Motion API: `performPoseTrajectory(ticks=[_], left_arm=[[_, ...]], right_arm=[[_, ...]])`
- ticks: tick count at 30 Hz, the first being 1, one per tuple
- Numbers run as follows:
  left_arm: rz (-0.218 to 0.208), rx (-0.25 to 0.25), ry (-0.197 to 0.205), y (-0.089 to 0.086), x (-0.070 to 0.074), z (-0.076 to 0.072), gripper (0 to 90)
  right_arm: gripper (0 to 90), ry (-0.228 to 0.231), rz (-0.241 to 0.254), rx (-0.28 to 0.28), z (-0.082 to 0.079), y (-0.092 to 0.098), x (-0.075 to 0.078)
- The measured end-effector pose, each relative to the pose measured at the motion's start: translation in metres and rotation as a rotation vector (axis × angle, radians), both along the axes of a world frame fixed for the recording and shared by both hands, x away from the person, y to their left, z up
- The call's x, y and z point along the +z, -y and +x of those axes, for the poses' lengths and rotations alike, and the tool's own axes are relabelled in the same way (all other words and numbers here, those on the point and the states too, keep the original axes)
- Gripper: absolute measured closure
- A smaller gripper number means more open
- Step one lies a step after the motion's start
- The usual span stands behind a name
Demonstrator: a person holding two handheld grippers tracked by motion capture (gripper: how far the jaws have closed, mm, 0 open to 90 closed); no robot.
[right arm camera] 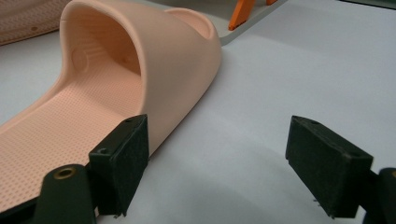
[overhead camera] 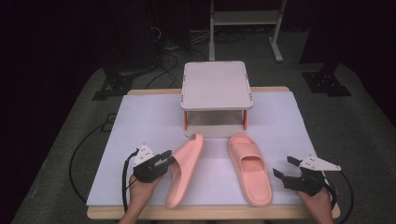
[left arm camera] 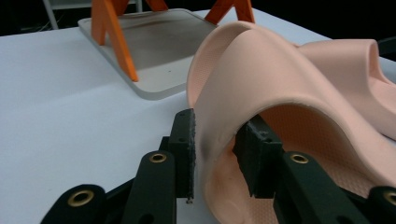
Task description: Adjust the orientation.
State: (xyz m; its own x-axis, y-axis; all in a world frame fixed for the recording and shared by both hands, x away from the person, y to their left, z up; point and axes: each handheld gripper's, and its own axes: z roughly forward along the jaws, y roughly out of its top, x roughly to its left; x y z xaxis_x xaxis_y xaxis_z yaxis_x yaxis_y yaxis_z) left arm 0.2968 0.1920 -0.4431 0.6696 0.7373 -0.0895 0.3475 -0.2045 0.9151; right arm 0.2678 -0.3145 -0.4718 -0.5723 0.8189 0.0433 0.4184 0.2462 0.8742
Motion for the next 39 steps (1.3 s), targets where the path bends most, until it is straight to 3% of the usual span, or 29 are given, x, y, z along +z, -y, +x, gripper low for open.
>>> performPoseTrajectory(ticks=[7,9,14,27,34,39], left_arm=[[0.013,-0.028,-0.010,0.019,-0.004,-0.005,55.5],[0.049,-0.075,-0.023,0.031,-0.010,-0.006,53.7],[0.110,-0.107,-0.014,0.045,-0.013,-0.010,52.9],[0.065,-0.108,-0.047,0.032,-0.014,-0.012,45.8],[0.057,-0.122,-0.060,0.024,-0.014,-0.016,43.0],[0.059,-0.141,-0.081,0.019,-0.018,-0.017,43.3]], right_arm=[[21.2,0.001,-0.002,0.004,0.000,-0.001,-0.001],[21.2,-0.004,-0.005,0.007,0.000,-0.002,-0.001],[21.2,-0.009,-0.009,0.017,0.001,-0.003,-0.003],[23.9,-0.025,0.011,0.045,0.002,-0.003,-0.002],[39.0,-0.033,-0.001,0.090,0.004,-0.004,0.001],[50.2,-0.054,-0.004,0.163,0.006,-0.005,0.001]])
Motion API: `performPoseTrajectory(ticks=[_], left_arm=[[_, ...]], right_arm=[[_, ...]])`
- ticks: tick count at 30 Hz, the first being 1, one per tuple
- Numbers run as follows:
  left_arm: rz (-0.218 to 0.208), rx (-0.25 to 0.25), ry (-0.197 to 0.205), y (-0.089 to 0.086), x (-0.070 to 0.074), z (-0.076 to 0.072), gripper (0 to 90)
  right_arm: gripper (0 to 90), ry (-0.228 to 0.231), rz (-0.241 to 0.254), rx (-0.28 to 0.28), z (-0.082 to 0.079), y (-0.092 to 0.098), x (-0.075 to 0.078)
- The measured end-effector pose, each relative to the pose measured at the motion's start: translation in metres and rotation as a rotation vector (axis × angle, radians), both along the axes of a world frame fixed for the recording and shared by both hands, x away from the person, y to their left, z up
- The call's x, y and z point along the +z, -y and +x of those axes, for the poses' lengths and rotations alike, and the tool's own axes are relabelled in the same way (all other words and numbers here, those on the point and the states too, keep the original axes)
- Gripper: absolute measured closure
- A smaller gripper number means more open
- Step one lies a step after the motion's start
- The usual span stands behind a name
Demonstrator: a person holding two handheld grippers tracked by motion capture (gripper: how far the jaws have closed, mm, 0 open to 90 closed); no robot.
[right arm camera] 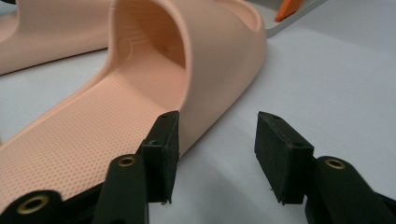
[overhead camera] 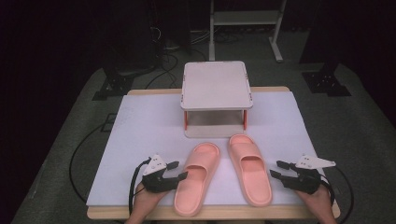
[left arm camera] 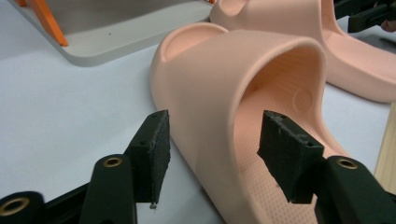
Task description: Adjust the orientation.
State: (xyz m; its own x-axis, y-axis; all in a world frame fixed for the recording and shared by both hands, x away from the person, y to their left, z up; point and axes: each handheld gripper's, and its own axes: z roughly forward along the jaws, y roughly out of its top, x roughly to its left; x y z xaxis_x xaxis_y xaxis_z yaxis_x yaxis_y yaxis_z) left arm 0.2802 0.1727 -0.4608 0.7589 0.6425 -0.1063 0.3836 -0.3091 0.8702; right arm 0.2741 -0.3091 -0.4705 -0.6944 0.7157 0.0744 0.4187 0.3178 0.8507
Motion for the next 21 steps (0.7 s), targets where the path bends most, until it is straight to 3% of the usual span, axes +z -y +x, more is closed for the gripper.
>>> performPoseTrajectory(ticks=[6,9,12,16,21], left_arm=[[0.030,-0.011,-0.001,0.007,0.000,0.005,42.8],[0.050,0.006,-0.001,0.015,0.001,0.010,43.2],[0.058,0.015,-0.001,0.021,0.001,0.012,43.9],[0.070,0.042,0.007,0.024,0.002,0.013,48.2],[0.077,0.071,0.006,0.026,0.002,0.015,55.5]], right_arm=[[52.3,0.001,-0.004,0.039,0.004,-0.011,0.002],[53.4,0.001,0.005,0.028,0.007,-0.013,0.006],[53.4,0.004,0.001,0.050,0.011,-0.019,0.010],[54.4,0.013,0.006,0.068,0.012,-0.025,0.011],[57.4,0.002,-0.026,0.060,0.017,-0.035,0.006]])
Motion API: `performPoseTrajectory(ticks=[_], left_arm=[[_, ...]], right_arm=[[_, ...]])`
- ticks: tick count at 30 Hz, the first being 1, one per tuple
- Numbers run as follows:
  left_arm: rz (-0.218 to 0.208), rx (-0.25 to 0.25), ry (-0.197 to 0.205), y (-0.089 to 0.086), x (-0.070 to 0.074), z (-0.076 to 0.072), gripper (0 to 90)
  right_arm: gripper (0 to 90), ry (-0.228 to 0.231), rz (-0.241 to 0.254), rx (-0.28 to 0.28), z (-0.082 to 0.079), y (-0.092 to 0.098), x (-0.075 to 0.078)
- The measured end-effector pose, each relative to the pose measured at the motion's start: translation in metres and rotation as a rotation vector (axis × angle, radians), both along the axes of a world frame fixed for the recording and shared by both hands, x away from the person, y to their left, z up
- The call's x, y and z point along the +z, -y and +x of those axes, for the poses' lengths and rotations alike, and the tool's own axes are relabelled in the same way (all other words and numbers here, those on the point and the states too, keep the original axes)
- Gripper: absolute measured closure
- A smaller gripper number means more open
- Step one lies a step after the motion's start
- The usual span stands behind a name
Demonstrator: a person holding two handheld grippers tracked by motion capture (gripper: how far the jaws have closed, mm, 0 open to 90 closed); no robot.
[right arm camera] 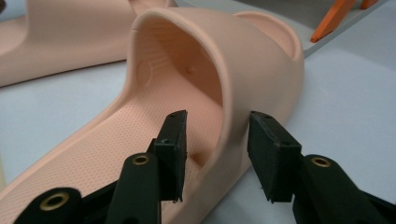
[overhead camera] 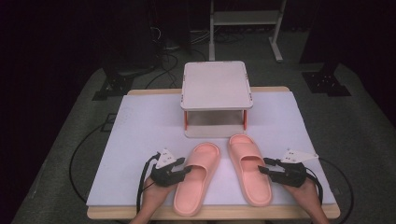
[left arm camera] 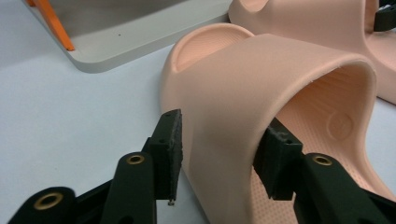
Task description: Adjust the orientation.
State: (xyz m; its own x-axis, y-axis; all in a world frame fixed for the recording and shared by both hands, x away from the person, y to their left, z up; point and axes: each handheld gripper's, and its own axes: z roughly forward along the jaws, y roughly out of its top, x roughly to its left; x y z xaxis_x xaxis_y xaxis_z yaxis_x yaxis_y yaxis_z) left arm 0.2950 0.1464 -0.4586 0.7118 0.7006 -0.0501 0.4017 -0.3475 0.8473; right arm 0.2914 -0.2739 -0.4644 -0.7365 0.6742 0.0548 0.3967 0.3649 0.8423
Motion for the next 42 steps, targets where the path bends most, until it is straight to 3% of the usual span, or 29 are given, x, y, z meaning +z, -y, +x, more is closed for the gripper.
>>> performPoseTrajectory(ticks=[12,24,42], left_arm=[[0.010,0.030,0.008,0.0056,0.0001,-0.0014,60.5],[0.010,0.026,0.008,0.0059,0.0001,-0.0012,62.2],[0.020,0.025,0.015,0.0056,0.0017,0.0000,66.5]], right_arm=[[61.2,0.007,-0.018,-0.051,0.0052,-0.0050,0.0019],[62.9,0.005,-0.021,-0.084,0.0074,-0.0075,0.0019],[67.1,0.008,-0.026,-0.088,0.0082,-0.0078,0.0027]])
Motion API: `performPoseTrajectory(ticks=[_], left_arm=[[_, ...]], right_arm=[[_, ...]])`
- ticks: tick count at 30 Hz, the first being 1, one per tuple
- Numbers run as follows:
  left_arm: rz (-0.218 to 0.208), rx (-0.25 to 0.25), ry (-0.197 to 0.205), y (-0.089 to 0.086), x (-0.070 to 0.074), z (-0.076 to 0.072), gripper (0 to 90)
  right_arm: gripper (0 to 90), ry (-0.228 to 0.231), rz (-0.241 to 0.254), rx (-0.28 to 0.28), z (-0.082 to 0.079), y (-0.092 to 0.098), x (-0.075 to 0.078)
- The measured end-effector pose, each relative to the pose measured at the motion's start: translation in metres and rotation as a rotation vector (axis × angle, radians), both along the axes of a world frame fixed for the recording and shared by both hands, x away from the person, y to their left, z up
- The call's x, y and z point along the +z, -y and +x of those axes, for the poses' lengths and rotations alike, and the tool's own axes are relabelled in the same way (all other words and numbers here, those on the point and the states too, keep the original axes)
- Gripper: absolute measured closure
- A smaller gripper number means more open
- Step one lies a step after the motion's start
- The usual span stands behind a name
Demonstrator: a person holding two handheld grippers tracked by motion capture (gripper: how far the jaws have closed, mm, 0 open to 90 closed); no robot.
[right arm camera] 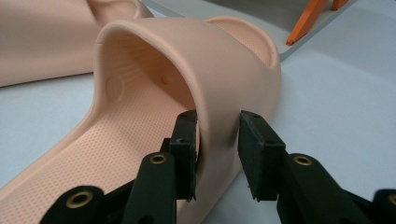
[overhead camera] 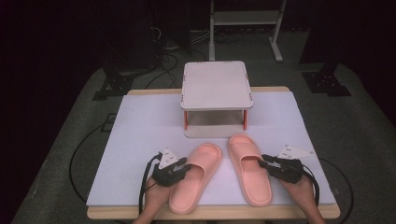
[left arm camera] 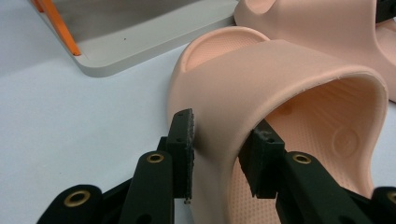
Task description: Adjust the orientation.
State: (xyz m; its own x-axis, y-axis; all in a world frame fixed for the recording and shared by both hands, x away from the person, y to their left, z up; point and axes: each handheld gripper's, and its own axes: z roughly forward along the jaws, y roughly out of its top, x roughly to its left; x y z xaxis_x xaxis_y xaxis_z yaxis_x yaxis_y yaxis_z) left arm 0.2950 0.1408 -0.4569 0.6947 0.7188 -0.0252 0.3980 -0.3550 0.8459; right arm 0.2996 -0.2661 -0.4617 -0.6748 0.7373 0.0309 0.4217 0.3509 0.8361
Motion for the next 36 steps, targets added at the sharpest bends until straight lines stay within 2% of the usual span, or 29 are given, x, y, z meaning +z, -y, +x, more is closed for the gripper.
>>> performPoseTrajectory(ticks=[20,26,36], left_arm=[[0.020,0.006,0.002,-0.003,0.003,0.006,71.6],[0.017,0.015,0.001,-0.006,0.003,0.009,73.7],[0.035,0.035,-0.002,-0.017,0.006,0.015,79.0]], right_arm=[[74.1,-0.007,-0.006,-0.036,0.003,0.002,0.002],[78.2,-0.018,0.000,-0.068,0.005,0.005,0.002],[83.5,-0.023,0.009,-0.116,0.008,0.013,0.002]])
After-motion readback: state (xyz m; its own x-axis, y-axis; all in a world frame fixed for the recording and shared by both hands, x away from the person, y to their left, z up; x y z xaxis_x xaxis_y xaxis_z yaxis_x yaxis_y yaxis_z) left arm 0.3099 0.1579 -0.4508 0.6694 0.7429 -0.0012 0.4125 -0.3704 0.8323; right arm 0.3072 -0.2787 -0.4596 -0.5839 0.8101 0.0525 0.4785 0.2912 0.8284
